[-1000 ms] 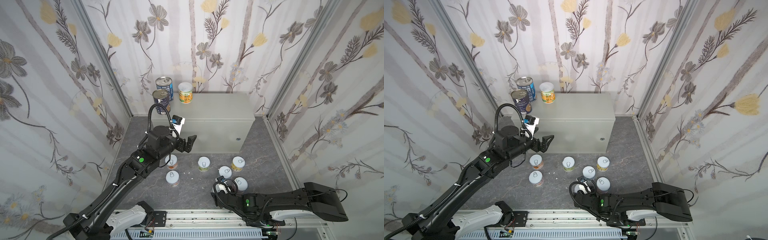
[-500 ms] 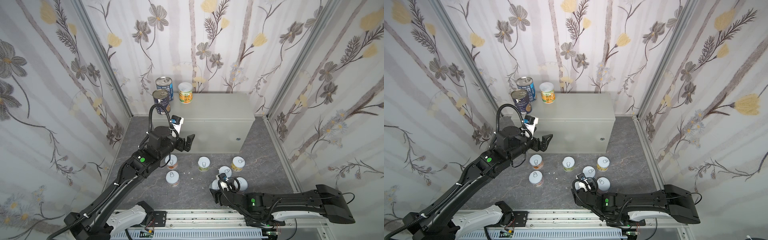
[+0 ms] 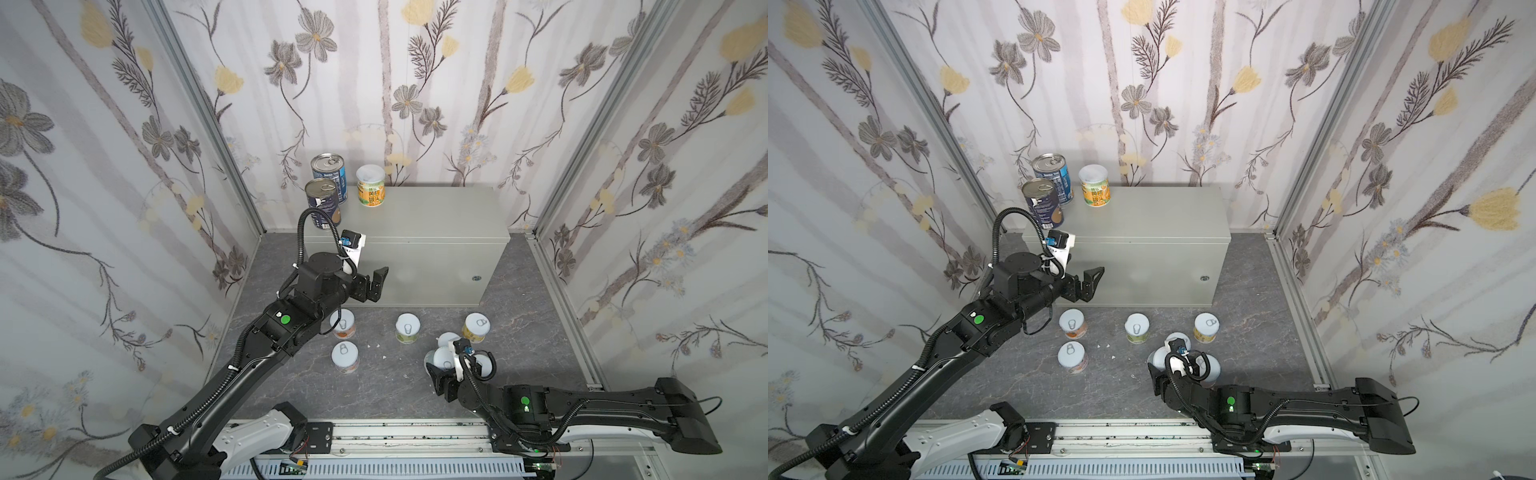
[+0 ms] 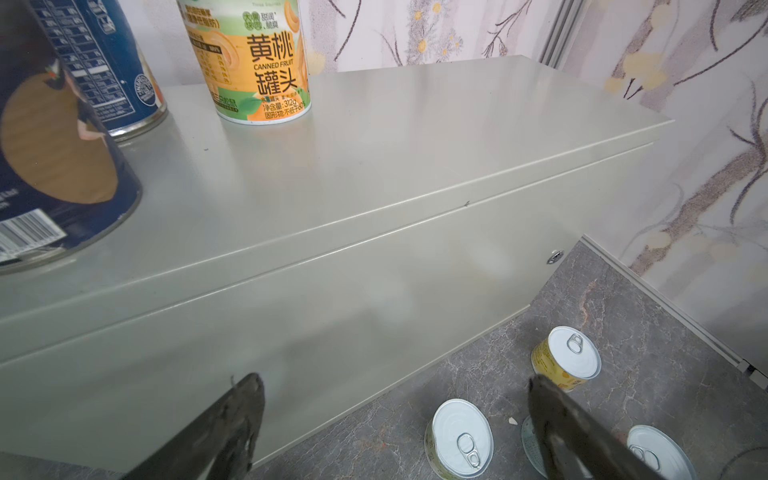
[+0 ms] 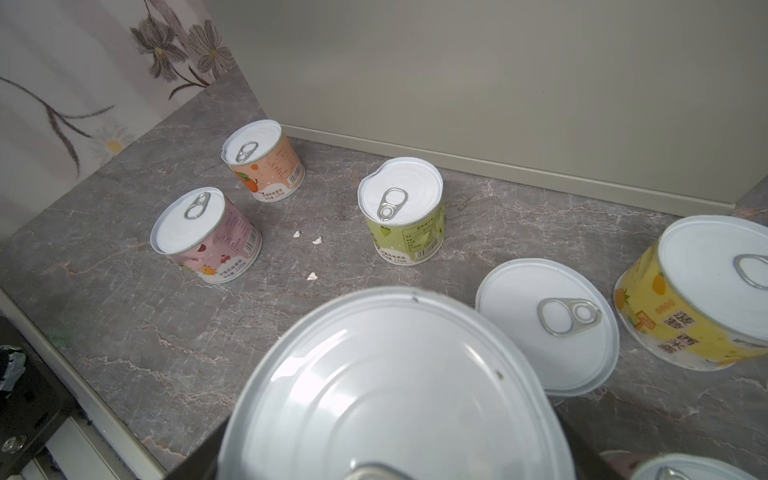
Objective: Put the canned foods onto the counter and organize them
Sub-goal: 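Lift the held can toward the cabinet top while the left arm draws back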
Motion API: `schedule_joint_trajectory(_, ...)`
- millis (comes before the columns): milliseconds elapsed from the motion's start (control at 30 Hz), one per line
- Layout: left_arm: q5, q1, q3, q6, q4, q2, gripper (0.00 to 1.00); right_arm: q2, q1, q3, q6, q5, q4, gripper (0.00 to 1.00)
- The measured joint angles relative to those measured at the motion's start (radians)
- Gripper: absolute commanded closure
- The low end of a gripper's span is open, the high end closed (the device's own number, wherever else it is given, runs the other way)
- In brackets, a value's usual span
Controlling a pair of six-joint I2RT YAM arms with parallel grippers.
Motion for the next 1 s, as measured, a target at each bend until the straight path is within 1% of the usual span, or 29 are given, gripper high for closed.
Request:
schedule_joint_trajectory(133,-0.010,0.000,0.000,-0.004,0.000,0.000,0.00,-0.053,-0.002,0.022,-0.053,0.036,-0.001,1.00)
schedule_joint_trajectory(300,-0.022,0.001,-0.001,-0.007,0.003,0.000,0.00,-0.131,-0.030,0.085,-0.183,0.045,-0.004,1.00)
schedule_joint_trajectory(433,-0.027,0.001,-0.010,-0.008,0.014,-0.010,0.00,-0.191,-0.089,0.153,-0.311,-0.040,-0.003,1.00)
schedule_joint_trajectory(567,-0.015,0.001,-0.026,-0.007,0.023,-0.025,0.00,-0.203,-0.149,0.235,-0.412,-0.141,-0.005,1.00)
schedule_joint_trajectory(633,-0.005,0.001,-0.030,-0.007,0.023,-0.033,0.00,-0.191,-0.183,0.291,-0.450,-0.191,-0.013,1.00)
schedule_joint_trajectory(733,-0.007,0.001,-0.031,-0.007,0.023,-0.047,0.00,-0.134,-0.266,0.417,-0.490,-0.267,-0.037,1.00)
schedule_joint_trajectory(1000,-0.090,0.001,-0.070,-0.014,0.027,-0.124,0.00,0.069,-0.460,0.720,-0.585,-0.422,-0.103,1.00)
